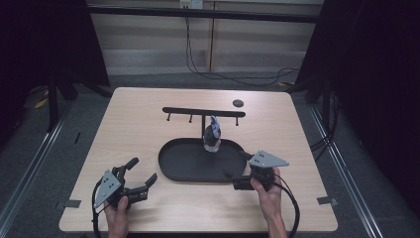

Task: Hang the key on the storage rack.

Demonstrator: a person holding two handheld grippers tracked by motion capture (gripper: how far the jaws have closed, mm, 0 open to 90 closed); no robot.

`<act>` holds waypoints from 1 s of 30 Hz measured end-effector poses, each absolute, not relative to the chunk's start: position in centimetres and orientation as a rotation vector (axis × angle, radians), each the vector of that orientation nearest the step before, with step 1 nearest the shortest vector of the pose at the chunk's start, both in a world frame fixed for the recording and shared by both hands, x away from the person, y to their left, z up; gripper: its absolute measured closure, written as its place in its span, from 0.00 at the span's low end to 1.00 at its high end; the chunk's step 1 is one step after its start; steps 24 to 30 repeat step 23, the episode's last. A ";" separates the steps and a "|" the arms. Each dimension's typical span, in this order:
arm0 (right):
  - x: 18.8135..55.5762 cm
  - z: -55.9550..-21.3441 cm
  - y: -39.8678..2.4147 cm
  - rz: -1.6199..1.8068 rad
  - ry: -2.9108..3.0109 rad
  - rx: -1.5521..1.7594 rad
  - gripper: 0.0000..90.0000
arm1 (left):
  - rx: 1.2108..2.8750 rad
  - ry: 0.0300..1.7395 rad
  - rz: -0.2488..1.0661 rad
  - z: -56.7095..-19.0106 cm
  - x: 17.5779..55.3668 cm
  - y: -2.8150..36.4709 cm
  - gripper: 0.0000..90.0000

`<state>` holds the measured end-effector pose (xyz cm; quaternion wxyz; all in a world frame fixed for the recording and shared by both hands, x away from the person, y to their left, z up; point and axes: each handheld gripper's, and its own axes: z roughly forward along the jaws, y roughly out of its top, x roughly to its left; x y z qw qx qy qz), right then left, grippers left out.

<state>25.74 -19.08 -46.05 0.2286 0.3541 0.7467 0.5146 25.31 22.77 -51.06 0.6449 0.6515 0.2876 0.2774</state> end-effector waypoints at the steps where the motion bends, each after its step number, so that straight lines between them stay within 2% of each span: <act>1: 25.7 -46.1 -19.1 1.417 2.056 0.975 0.16 | 1.483 0.655 0.632 -51.1 25.3 22.8 0.17; 9: 24.5 -49.6 -20.2 1.409 1.736 0.999 0.22 | 1.481 0.656 0.631 -51.1 25.3 22.7 0.17; 12: 24.1 -50.7 -20.8 1.452 1.612 0.988 0.18 | 1.482 0.656 0.633 -51.1 25.3 22.8 0.17; 16: 23.3 -51.1 -21.4 1.481 1.517 1.015 0.15 | 1.481 0.655 0.631 -51.1 25.3 22.8 0.17; 30: 22.3 -51.3 -21.6 1.491 1.420 0.984 0.14 | 1.488 0.652 0.635 -51.1 25.3 22.8 0.17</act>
